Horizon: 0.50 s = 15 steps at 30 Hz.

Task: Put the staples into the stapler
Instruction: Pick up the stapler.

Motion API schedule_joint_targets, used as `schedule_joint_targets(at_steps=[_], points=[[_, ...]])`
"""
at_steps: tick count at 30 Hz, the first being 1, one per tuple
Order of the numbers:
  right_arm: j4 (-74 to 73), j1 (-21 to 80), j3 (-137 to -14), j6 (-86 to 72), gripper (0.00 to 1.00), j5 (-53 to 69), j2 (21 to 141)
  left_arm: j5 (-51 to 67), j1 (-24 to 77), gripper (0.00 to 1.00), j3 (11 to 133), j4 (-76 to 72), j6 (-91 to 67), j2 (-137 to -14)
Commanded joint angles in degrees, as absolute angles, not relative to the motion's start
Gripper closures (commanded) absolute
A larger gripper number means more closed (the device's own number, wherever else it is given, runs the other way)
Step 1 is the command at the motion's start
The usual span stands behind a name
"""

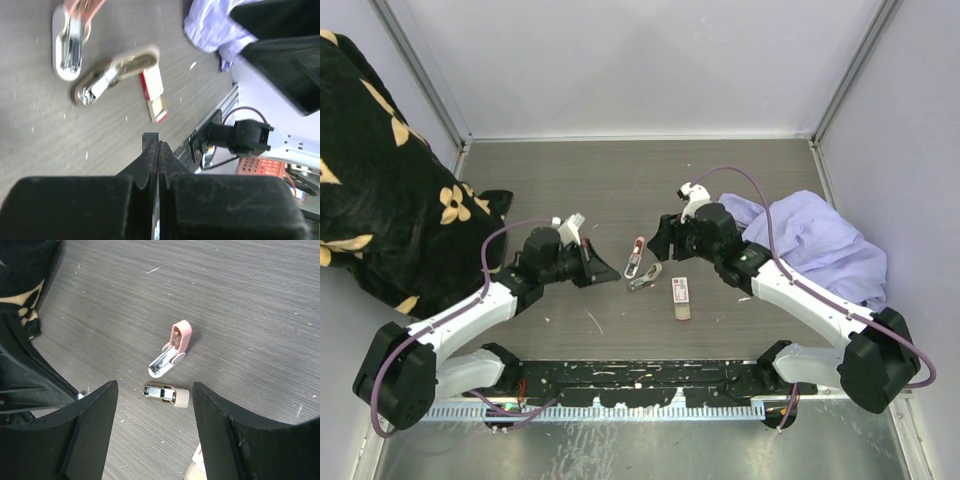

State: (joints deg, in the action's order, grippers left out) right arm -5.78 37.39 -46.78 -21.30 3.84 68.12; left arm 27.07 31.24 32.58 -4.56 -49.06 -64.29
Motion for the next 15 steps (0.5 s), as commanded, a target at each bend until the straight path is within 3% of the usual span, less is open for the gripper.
schedule_joint_targets(at_steps=[1, 7, 15], points=[[0.39, 38.12, -44.99, -20.68, 0.34, 11.87, 67.57, 32.67, 31.2, 1.0, 26.01, -8.98, -55.86, -61.5], [10.12, 45.45, -37.58, -15.92, 0.33, 16.24, 64.71, 34.25, 31.25, 1.0, 19.53, -15.69, -66.18, -59.93], [12.54, 48.15, -36.56, -16.2, 0.33, 16.16, 66.11, 31.31, 31.2, 1.0, 16.53, -9.87, -66.15, -59.65]])
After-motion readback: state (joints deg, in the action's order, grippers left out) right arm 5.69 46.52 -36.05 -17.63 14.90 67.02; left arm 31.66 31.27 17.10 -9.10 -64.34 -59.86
